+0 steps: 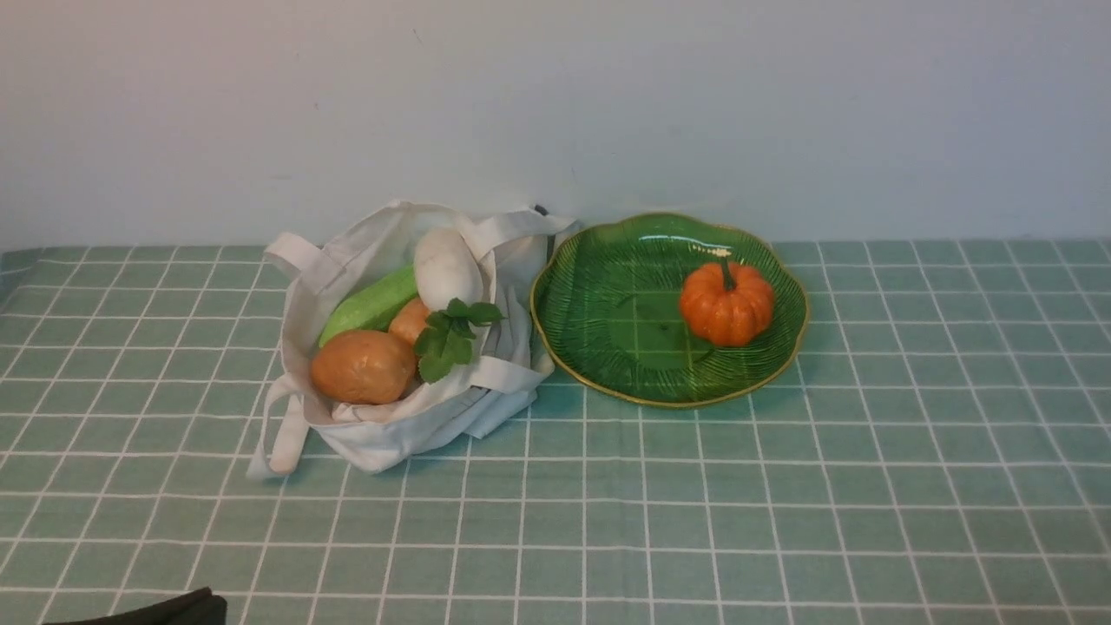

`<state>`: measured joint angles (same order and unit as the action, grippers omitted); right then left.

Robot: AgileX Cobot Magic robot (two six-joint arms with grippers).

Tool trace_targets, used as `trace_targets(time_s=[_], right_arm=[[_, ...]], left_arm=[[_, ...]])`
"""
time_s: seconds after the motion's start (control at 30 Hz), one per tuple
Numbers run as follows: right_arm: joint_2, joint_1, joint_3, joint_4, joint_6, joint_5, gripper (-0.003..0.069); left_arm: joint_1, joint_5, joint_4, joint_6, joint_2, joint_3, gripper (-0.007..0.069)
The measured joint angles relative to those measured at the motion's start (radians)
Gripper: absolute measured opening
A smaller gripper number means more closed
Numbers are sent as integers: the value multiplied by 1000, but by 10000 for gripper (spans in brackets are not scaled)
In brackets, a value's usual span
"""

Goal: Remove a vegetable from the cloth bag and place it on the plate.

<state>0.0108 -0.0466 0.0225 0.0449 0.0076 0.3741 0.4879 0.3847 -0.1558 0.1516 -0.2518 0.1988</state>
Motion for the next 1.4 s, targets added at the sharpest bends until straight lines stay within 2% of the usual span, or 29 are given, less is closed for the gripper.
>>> trace_targets(time_s=[0.03, 0.1, 0.33, 0.47, 0.67, 1.4], right_arm=[[0, 0, 0, 0, 0, 0, -16], [0, 0, 0, 0, 0, 0, -16], [0, 0, 0, 0, 0, 0, -16], [0, 0, 0, 0, 0, 0, -16], [0, 0, 0, 0, 0, 0, -16], [0, 0, 0, 0, 0, 0, -16]], left_arm=[[-45, -3, 41, -54, 39, -32, -5], [-107, -4, 75, -84, 85, -68, -5], [-370, -7, 98, -90, 237, -195, -5], [-445, -11, 89, -90, 262, -226, -5], [-477, -14, 93, -90, 262, -226, -5], [-478, -14, 96, -90, 262, -226, -5]])
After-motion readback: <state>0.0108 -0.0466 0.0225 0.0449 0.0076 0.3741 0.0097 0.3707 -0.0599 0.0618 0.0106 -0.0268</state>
